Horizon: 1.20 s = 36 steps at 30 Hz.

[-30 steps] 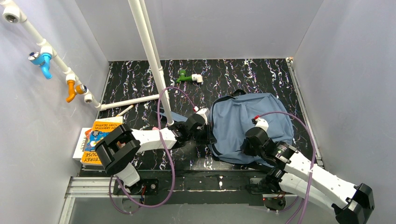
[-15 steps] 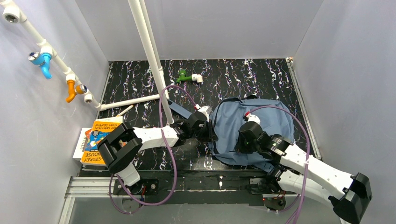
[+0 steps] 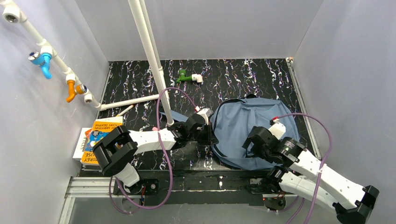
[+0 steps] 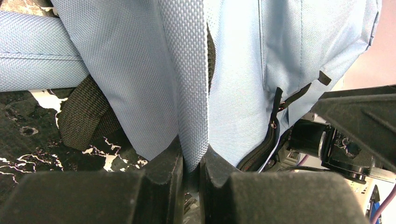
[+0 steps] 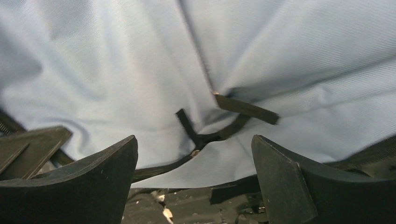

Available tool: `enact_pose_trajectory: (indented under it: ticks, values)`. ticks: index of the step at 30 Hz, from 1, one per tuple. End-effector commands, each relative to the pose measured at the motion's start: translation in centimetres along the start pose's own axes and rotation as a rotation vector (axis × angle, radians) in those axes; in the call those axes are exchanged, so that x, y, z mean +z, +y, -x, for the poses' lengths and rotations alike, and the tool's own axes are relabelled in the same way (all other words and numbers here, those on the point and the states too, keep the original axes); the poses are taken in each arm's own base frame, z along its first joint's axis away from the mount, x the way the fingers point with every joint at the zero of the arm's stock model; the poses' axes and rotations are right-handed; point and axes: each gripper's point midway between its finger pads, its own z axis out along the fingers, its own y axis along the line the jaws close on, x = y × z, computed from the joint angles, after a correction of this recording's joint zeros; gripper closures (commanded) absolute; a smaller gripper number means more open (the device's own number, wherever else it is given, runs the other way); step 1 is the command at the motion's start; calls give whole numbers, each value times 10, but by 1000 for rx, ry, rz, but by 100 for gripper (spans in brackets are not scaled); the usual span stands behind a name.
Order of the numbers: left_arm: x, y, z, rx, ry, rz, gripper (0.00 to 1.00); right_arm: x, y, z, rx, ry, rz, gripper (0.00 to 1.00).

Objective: Pack the student bag
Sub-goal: Unzip the student bag at the center of the board.

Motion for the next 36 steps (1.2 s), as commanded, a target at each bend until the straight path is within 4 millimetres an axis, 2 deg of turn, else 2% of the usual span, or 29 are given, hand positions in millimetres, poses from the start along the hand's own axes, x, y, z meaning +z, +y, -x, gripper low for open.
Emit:
enact_pose_trajectory:
  ticks: [1,6,12,15,18,20,22,26,29,31,36]
  values:
    - [-12,-5,16,10,-65,-20,97,-6,-34,19,146,-130,-110,2]
    - [-16,-5,12,0,-58,-26,97,16,-26,11,194,-147,-60,2]
    - [-20,-1,3,-13,-37,-32,97,40,-29,12,152,-141,-139,2]
    - [-21,-1,0,2,-22,-41,96,57,-22,20,135,-109,-96,2]
    - [-21,-4,-4,8,4,-49,94,66,-14,43,87,-116,-21,7]
    - [-22,-7,-5,19,22,-65,87,67,-11,56,64,-135,-17,23]
    - [-25,-6,-5,31,13,-61,75,70,-9,65,35,-150,-24,40]
    - [-39,-6,6,105,-21,-28,48,77,3,78,-26,-135,1,61]
    - [-54,-7,12,170,-36,22,34,77,11,81,-53,-133,32,65]
    - [-63,-12,19,229,-43,65,30,75,14,82,-63,-134,48,65]
    - [-86,-45,36,376,-106,100,23,63,16,82,-70,-150,90,69]
